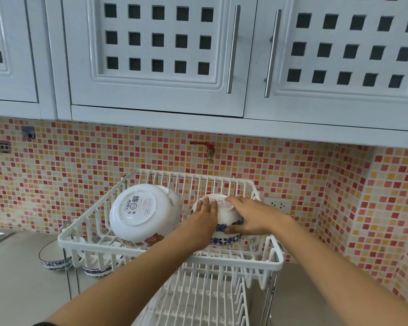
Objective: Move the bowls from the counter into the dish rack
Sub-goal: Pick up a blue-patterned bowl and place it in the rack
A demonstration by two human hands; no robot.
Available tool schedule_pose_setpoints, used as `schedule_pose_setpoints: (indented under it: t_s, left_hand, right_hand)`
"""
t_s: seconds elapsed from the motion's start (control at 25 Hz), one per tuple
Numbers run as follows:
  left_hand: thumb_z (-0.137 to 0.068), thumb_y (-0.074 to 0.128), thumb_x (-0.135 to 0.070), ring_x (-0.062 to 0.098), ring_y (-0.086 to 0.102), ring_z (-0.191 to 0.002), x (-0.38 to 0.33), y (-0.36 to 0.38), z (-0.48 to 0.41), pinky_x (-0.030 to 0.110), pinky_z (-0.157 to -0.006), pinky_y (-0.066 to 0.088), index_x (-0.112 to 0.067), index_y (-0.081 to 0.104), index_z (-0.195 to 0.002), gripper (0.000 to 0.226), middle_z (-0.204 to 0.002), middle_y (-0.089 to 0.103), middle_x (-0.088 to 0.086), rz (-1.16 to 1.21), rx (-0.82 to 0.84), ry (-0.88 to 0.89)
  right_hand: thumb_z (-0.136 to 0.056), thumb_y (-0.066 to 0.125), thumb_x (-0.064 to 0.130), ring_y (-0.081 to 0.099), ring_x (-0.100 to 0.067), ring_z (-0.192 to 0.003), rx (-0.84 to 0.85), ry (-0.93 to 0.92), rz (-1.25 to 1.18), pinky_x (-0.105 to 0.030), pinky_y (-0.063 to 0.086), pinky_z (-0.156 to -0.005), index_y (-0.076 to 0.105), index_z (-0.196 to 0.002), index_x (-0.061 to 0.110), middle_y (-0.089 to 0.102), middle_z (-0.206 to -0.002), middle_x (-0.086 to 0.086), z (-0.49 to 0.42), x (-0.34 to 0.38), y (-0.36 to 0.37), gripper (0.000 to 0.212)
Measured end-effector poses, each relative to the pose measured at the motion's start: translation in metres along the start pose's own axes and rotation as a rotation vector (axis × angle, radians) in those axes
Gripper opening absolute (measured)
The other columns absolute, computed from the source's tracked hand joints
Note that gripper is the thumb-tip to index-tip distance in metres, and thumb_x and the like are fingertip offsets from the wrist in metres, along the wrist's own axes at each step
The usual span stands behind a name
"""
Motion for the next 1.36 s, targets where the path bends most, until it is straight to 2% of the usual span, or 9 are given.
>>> schedule_pose_setpoints:
  t_s: [0.12,0.24,0.44,0.56,0.68,0.8,0.96,1.08,1.36]
  left_hand:
    - [-0.092,0.047,0.004,0.035,-0.009,-0.147,0.001,-0.002,0.001,0.044,-0.119,0.014,0.000,-0.013,-0.148,0.082,-0.158,-0.015,0.021,0.003,0.028,-0.008]
    - [-0.091,0.055,-0.007,0.038,-0.011,-0.146,0.001,-0.002,0.002,0.046,-0.120,0.011,-0.001,-0.015,-0.147,0.090,-0.157,-0.017,0.022,0.036,0.075,-0.018]
    - [-0.091,0.055,-0.007,0.037,-0.013,-0.146,0.002,-0.002,0.003,0.047,-0.120,0.012,-0.002,-0.015,-0.148,0.090,-0.157,-0.019,0.020,0.071,0.100,-0.029]
    - [-0.092,0.050,-0.007,0.034,-0.014,-0.147,0.001,-0.007,0.004,0.044,-0.121,0.010,-0.003,-0.014,-0.148,0.085,-0.157,-0.019,0.018,0.133,0.106,-0.032]
    - [-0.094,0.042,-0.005,0.030,-0.007,-0.148,-0.001,-0.026,0.011,0.041,-0.121,0.012,-0.003,-0.006,-0.149,0.074,-0.160,-0.011,0.016,0.194,0.011,-0.004]
    - [-0.098,0.039,-0.014,0.028,0.017,-0.147,0.007,-0.060,0.033,0.040,-0.118,0.022,-0.007,0.012,-0.150,0.059,-0.160,0.013,0.013,0.232,-0.172,0.064]
    - [-0.100,0.035,-0.026,0.023,0.033,-0.142,0.066,-0.106,0.086,0.037,-0.113,0.031,-0.012,0.027,-0.147,0.050,-0.156,0.029,0.006,0.215,-0.426,0.101]
    - [-0.100,0.036,-0.030,0.024,0.039,-0.138,0.143,-0.129,0.129,0.038,-0.111,0.034,-0.011,0.035,-0.144,0.048,-0.152,0.037,0.006,0.219,-0.527,0.046]
    - [-0.099,0.037,-0.033,0.027,0.046,-0.133,0.324,-0.106,0.215,0.037,-0.106,0.040,-0.010,0.040,-0.142,0.048,-0.148,0.044,0.009,0.196,-0.382,-0.230]
  right_hand:
    - [-0.074,0.049,0.074,0.048,-0.026,-0.125,-0.023,0.008,0.141,-0.041,0.047,-0.095,0.025,-0.143,0.020,0.040,-0.146,-0.004,-0.002,0.002,0.002,0.091]
    - [-0.077,0.040,0.075,0.052,-0.028,-0.119,-0.021,0.034,0.208,-0.045,0.050,-0.090,0.029,-0.141,0.018,0.046,-0.141,-0.005,-0.005,0.006,0.006,0.087]
    - [-0.080,0.041,0.072,0.050,-0.025,-0.122,-0.005,0.040,0.105,-0.042,0.049,-0.092,0.023,-0.145,0.020,0.041,-0.146,-0.003,-0.003,0.005,0.005,0.085]
    - [-0.081,0.042,0.071,0.041,-0.023,-0.133,-0.007,0.057,-0.035,-0.042,0.043,-0.102,0.016,-0.148,0.025,0.029,-0.154,0.001,0.002,0.002,0.002,0.085]
    - [-0.087,0.032,0.067,0.020,-0.017,-0.145,-0.114,0.092,-0.071,-0.042,0.026,-0.116,0.012,-0.149,0.026,0.010,-0.159,0.003,0.008,0.004,-0.010,0.078]
    - [-0.094,0.028,0.057,0.015,-0.016,-0.146,-0.217,0.133,-0.090,-0.041,0.021,-0.116,0.011,-0.150,0.024,0.006,-0.160,0.004,0.012,0.023,-0.035,0.068]
    - [-0.098,0.027,0.044,0.018,-0.014,-0.145,-0.424,0.066,-0.154,-0.034,0.017,-0.117,0.016,-0.149,0.018,0.016,-0.158,0.001,0.005,0.094,-0.072,0.059]
    - [-0.099,0.027,0.043,0.019,-0.015,-0.145,-0.495,0.025,-0.200,-0.035,0.019,-0.117,0.017,-0.149,0.017,0.017,-0.158,0.001,-0.013,0.178,-0.084,0.058]
    - [-0.096,0.037,0.040,0.017,-0.019,-0.146,-0.463,-0.034,-0.364,-0.034,0.019,-0.116,0.016,-0.149,0.014,0.015,-0.159,-0.002,-0.085,0.374,-0.045,0.063]
Point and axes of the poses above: each hand's wrist, its own z-axis away from the middle knuckle, its own y-axis out of the palm, x = y × z, the point moved 3 cm from there along -z, towards the middle knuckle
